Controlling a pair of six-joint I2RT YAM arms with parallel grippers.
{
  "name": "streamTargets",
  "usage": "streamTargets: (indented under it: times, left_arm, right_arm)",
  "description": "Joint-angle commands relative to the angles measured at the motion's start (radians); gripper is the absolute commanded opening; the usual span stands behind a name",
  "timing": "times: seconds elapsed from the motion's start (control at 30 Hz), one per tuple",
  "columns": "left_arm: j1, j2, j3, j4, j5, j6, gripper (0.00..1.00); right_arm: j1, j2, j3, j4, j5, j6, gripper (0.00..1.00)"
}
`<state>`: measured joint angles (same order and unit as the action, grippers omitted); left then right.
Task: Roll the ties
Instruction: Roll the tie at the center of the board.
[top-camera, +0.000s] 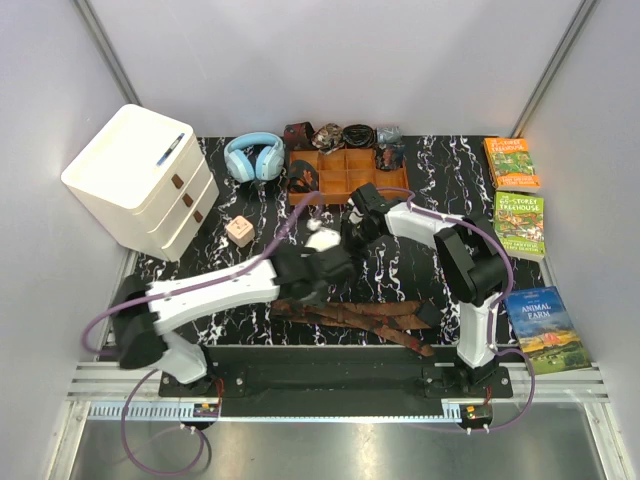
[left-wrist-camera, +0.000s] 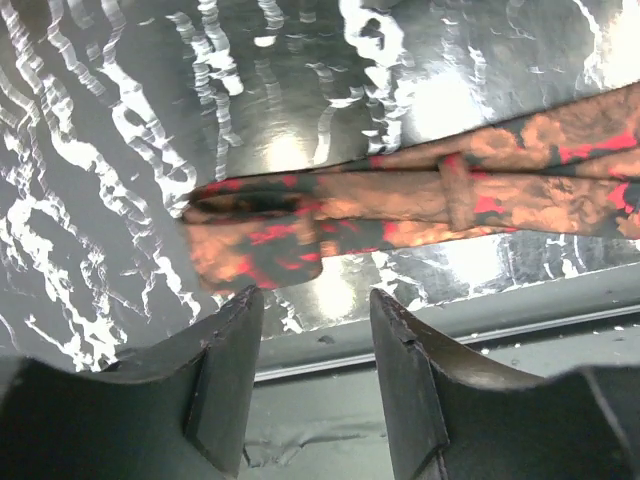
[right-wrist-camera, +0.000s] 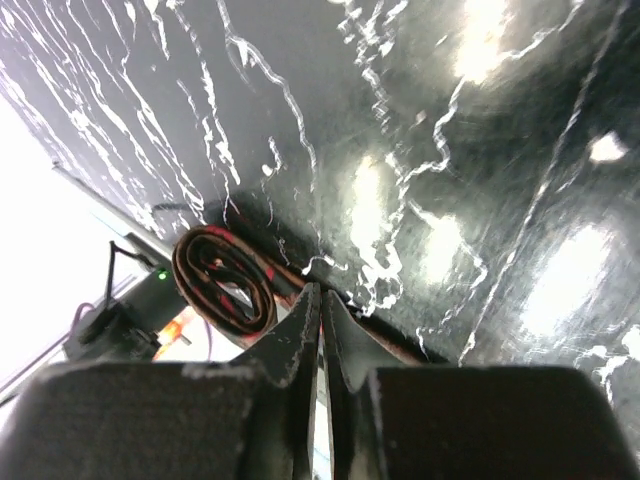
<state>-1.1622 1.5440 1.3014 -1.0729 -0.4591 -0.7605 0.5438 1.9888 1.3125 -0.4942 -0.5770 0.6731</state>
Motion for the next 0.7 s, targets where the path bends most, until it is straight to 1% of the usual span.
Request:
streamTargets:
  times: [0.0, 0.07, 0.1, 0.13, 0.17, 0.23, 0.27, 0.37, 0.47, 0.67]
  left_arm:
    - [0.117, -0.200, -0.169, 0.051, 0.108, -0.036, 0.51]
    - [0.177, -0.292, -0.270, 0.102, 0.163, -0.030, 0.51]
    - [0.235, -0.320, -0.301, 0.117, 0.181, -0.026, 0.51]
    - [0.258, -0.341, -0.351, 0.134, 0.200, -0.011, 0.51]
    - [0.300, -0.378, -0.372, 0.158, 0.221, -0.007, 0.51]
    - [0.335, -0.403, -0.407, 0.172, 0.226, 0.006, 0.49]
    - [0.366, -0.404, -0.413, 0.175, 0.227, 0.010, 0.48]
    - [0.423, -0.409, -0.439, 0.198, 0.243, 0.027, 0.44]
    - [0.476, -0.407, -0.468, 0.247, 0.280, 0.047, 0.43]
    - [0.522, -0.375, -0.501, 0.329, 0.338, 0.069, 0.41]
  right_arm:
    - [0.051, -0.105, 0.047, -0.063, 0.075, -0.018, 0.10]
    - [0.090, -0.130, 0.041, -0.061, 0.080, -0.007, 0.10]
    - [0.106, -0.134, 0.041, -0.061, 0.078, 0.000, 0.09]
    - [0.123, -0.145, 0.041, -0.058, 0.077, -0.001, 0.09]
    - [0.172, -0.150, 0.042, -0.053, 0.068, -0.001, 0.09]
    - [0.221, -0.156, 0.047, -0.040, 0.060, 0.003, 0.10]
    - [0.254, -0.157, 0.048, -0.032, 0.051, 0.009, 0.09]
    - [0.292, -0.171, 0.045, -0.012, 0.055, 0.040, 0.08]
    - [0.301, -0.174, 0.047, -0.001, 0.052, 0.057, 0.07]
    - [0.331, -0.154, 0.051, 0.000, 0.043, 0.068, 0.06]
